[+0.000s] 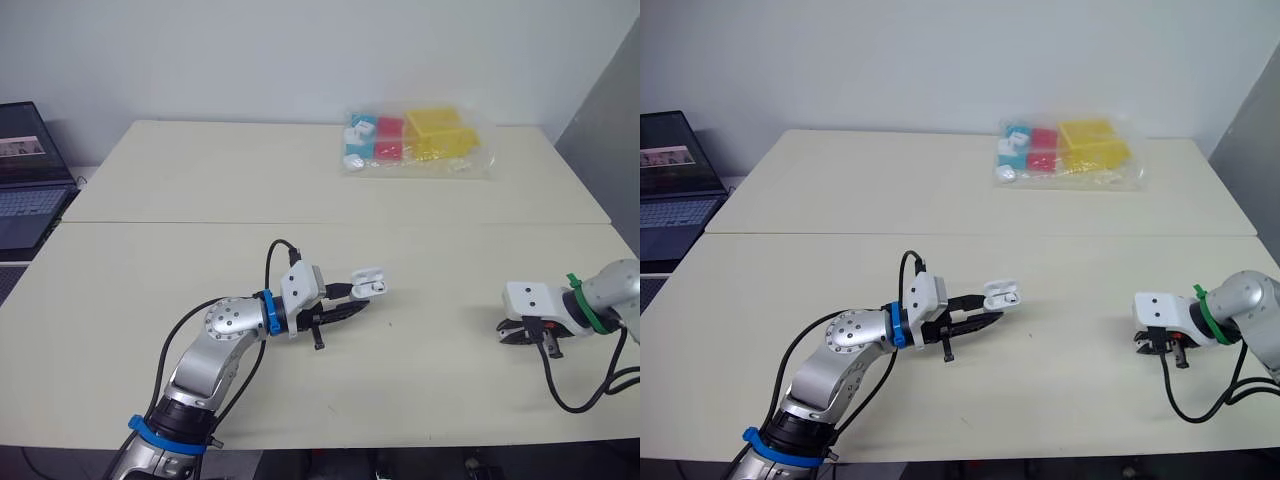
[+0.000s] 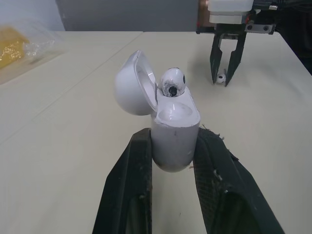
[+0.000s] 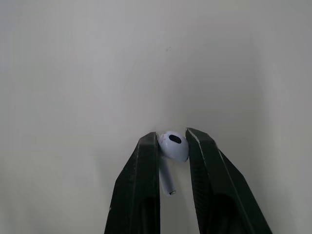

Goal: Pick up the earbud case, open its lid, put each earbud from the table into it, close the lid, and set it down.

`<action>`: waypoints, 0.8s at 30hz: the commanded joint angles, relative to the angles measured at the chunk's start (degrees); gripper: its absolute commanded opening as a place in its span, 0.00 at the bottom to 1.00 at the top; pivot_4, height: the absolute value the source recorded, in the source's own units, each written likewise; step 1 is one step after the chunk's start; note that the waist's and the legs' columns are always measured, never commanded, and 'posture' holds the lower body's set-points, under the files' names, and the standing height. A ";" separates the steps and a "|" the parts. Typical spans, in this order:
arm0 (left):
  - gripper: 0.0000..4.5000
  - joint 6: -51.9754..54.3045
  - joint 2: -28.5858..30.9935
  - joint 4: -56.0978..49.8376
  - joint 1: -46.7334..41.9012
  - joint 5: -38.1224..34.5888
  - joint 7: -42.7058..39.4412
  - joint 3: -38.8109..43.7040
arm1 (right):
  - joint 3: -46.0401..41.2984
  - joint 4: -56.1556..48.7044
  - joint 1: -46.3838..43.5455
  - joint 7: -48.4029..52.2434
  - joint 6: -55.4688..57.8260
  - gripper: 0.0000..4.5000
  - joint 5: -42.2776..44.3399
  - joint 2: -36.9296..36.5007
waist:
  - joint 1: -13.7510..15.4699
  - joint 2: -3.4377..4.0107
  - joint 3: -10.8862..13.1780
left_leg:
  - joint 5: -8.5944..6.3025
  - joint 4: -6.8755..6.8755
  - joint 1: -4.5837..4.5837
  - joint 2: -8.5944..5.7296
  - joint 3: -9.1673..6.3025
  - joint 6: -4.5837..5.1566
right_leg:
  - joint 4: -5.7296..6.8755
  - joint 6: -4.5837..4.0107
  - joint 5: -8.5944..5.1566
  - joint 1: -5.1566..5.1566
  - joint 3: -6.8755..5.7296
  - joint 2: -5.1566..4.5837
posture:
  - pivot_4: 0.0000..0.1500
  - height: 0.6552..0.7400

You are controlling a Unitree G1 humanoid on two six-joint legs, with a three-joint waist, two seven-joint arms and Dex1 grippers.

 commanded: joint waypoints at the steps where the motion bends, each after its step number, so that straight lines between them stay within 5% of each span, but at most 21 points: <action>1: 0.18 -0.83 0.00 -2.04 -0.13 -0.47 0.52 0.35 | 1.37 3.66 -2.28 3.56 -5.72 0.10 -2.64 0.75 | 0.08 0.00 0.00 | 0.00 0.00 0.00 0.00 0.00 0.00 | 0.00 0.00 0.00 0.00 0.00 -0.01 | 1.00 1.00; 8: 0.18 -0.25 0.12 -1.51 -1.05 -0.63 0.85 0.47 | 1.14 6.25 -3.90 4.17 -8.91 0.10 -4.55 3.09 | 0.13 -0.01 0.00 | 0.00 0.06 0.05 0.03 0.01 0.00 | 0.10 0.02 0.01 0.04 0.03 -0.11 | 1.00 1.00; 17: 0.18 1.59 0.08 -2.34 -2.40 -1.13 1.00 0.43 | -0.08 6.00 -4.54 5.84 -12.03 0.81 -3.78 2.62 | 0.04 0.00 0.00 | 0.01 0.08 0.37 0.00 0.09 0.00 | 0.36 -0.01 0.04 0.17 0.09 -0.16 | 1.00 1.00; 24: 0.18 2.85 -0.14 -3.73 -2.22 -1.29 1.44 0.32 | -6.54 -3.84 -5.98 5.20 -0.52 0.82 1.94 0.07 | 0.10 0.11 0.06 | 0.01 0.06 0.34 0.03 0.11 -0.01 | 0.38 -0.02 0.03 0.13 0.13 -0.14 | 1.00 1.00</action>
